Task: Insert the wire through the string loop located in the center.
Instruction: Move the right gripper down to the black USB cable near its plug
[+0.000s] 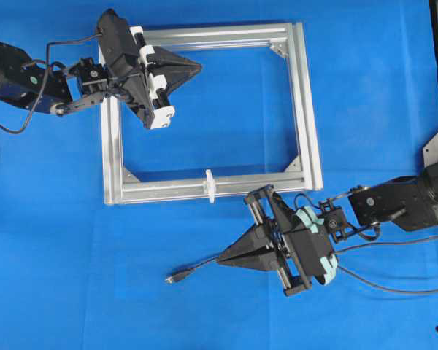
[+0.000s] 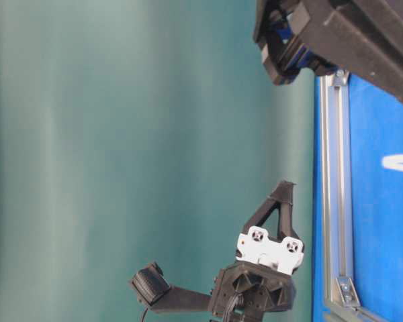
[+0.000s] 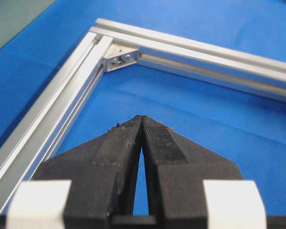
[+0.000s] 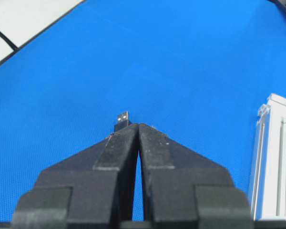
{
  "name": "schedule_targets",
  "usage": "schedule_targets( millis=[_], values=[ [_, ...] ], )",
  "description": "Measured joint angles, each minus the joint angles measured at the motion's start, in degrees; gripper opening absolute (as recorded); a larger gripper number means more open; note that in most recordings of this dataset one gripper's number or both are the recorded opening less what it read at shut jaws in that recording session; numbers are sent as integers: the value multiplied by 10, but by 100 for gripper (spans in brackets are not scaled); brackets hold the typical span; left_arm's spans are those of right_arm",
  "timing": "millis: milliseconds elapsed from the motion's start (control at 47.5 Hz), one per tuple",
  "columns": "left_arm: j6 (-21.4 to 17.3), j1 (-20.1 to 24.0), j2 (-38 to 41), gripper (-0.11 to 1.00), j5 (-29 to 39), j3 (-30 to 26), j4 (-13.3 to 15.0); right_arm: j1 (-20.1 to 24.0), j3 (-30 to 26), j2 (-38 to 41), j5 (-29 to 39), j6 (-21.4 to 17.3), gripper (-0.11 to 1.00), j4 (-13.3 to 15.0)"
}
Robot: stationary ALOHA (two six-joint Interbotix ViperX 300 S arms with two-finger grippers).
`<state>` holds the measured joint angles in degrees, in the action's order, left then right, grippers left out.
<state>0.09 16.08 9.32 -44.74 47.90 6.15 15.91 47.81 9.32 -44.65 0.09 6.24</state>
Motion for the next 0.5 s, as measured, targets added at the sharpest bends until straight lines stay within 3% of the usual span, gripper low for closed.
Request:
schedule_targets(
  millis=[168, 505],
  values=[
    [3, -26, -6, 0, 19, -4, -9, 2, 0, -21, 10, 1, -4, 0],
    [5, -25, -7, 0, 24, -4, -10, 2, -14, -25, 56, -35, -4, -4]
  ],
)
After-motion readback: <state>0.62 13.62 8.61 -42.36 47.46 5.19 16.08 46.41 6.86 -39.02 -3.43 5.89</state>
